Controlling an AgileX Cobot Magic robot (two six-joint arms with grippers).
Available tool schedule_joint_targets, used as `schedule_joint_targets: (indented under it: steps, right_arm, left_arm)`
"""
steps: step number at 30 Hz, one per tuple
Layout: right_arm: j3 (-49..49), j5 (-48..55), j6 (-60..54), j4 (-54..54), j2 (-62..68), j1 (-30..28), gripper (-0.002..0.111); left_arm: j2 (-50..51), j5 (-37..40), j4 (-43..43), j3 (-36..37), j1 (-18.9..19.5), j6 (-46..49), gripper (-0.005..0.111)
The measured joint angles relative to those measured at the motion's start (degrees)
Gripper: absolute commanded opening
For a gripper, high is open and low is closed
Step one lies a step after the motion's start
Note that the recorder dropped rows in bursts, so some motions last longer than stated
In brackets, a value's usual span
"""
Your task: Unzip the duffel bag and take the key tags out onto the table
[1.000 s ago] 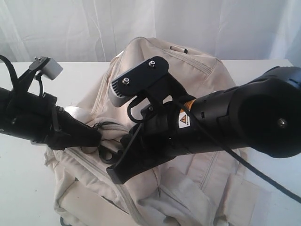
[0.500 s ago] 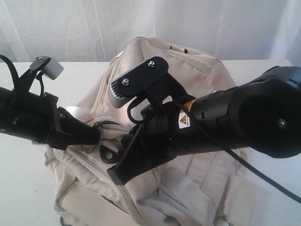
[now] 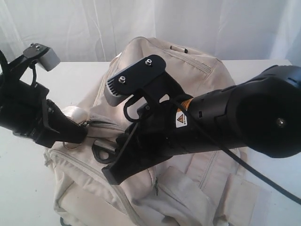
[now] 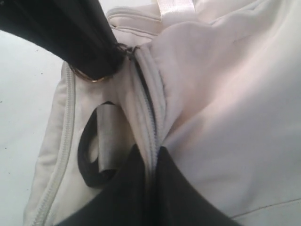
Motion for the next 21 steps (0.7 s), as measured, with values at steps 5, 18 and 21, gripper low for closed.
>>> schedule_joint_targets:
  steps: [5, 18, 21]
  right_arm:
    - [-0.4, 1.6, 0.0, -0.1, 0.0, 0.2, 0.000]
    - [-0.5, 8.1, 0.0, -0.4, -0.1, 0.0, 0.000]
    - [-0.8, 10.6, 0.0, -0.5, -0.6, -0.1, 0.000]
  left_arm:
    - [-0.3, -1.0, 14.4, -3.7, -0.2, -10.3, 0.000]
    - [4.8, -4.7, 18.1, -6.9, -0.2, -12.0, 0.000]
    - [7.4, -4.9, 16.7, -7.6, -0.5, -12.3, 0.000]
